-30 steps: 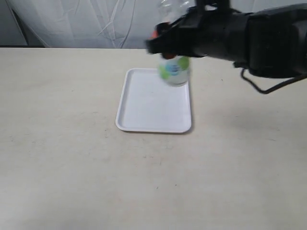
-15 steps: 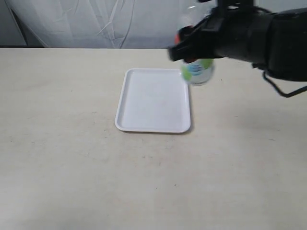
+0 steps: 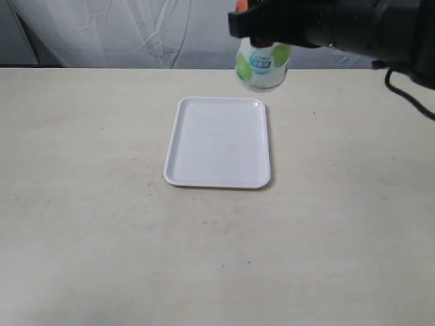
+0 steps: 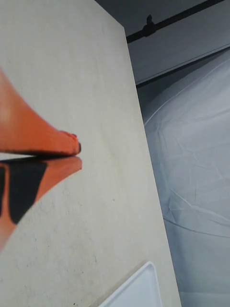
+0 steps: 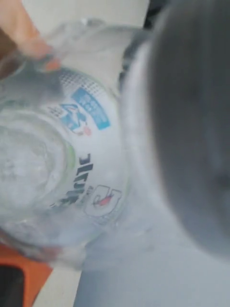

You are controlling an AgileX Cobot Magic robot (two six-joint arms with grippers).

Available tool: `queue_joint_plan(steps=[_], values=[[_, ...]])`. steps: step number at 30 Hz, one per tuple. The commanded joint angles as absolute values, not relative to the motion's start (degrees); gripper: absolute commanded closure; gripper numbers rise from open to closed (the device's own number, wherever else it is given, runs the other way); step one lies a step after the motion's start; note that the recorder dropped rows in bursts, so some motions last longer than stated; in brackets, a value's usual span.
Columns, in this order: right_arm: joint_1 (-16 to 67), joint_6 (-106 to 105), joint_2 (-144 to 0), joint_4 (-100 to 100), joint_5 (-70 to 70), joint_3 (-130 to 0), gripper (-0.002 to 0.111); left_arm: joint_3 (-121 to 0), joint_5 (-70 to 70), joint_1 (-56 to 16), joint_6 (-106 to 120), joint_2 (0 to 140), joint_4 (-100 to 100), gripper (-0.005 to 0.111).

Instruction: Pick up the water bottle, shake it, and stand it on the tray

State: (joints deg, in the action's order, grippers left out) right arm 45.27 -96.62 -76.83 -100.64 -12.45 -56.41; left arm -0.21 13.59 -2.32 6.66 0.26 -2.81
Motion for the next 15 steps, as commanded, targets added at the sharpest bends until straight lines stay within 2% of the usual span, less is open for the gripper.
queue_joint_plan(steps=[1,6,15], values=[[44.68,-94.17,-78.65,-99.95,-11.7,-52.72,0.109,0.0,13.68,-2.34,6.52,0.0,-2.69,0.106],[44.68,-91.43,-83.22,-99.95,-10.3,-46.72,0.109,0.0,13.68,-2.34,6.52,0.0,-2.69,0.106],[44.68,-94.48,-68.39,-99.95,-14.29,-54.75,0.109,0.0,13.68,-2.34,6.52,0.0,-2.69,0.106]])
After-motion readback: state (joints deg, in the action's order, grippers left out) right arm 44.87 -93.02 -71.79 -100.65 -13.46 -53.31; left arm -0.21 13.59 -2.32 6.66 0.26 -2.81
